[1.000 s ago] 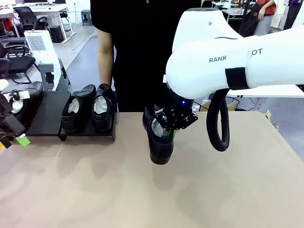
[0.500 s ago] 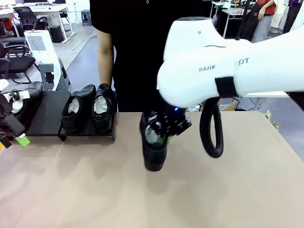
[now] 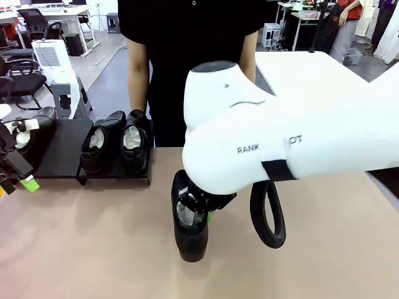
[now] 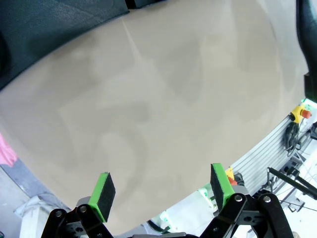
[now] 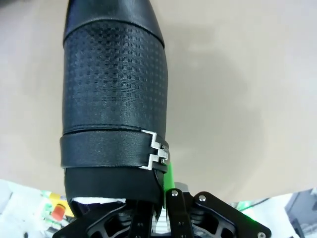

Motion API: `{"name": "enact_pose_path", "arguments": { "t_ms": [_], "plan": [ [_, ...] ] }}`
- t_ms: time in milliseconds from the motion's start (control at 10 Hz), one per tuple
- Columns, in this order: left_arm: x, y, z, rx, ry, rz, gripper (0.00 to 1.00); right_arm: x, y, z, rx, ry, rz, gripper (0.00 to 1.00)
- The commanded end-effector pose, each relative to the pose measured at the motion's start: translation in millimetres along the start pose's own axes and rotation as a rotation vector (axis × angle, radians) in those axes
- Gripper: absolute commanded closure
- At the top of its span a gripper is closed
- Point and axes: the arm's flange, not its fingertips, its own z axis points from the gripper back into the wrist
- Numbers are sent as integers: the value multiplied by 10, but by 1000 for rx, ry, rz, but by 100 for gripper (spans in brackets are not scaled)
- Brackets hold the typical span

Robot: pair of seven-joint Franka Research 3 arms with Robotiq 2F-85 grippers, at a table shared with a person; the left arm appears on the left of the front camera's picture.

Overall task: Organize the shoes by placing them on the stand.
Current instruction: Pick up one Shoe and place it in the middle of the table.

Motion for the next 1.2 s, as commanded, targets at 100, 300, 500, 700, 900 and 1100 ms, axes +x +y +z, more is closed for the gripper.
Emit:
{"name": "enact_pose_path", "arguments": {
  "t_ms": [100,300,500,700,900,1100],
  "plan": [
    [-27,-15,5,-8,-1,-4,0,50,212,-216,35,-6,-18,100],
    [-27,-15,5,-8,-1,-4,0,103,235,-268,59,-10,-37,100],
    [-27,-15,5,-8,-1,-4,0,140,261,-340,72,-12,-56,100],
    [-27,-15,5,-8,-1,-4,0,145,288,-387,76,1,-64,90],
    [-27,-15,5,-8,-1,-4,0,135,294,-402,62,4,-52,53],
    [-27,-15,5,-8,-1,-4,0,128,287,-415,59,4,-52,16]
  ]
}}
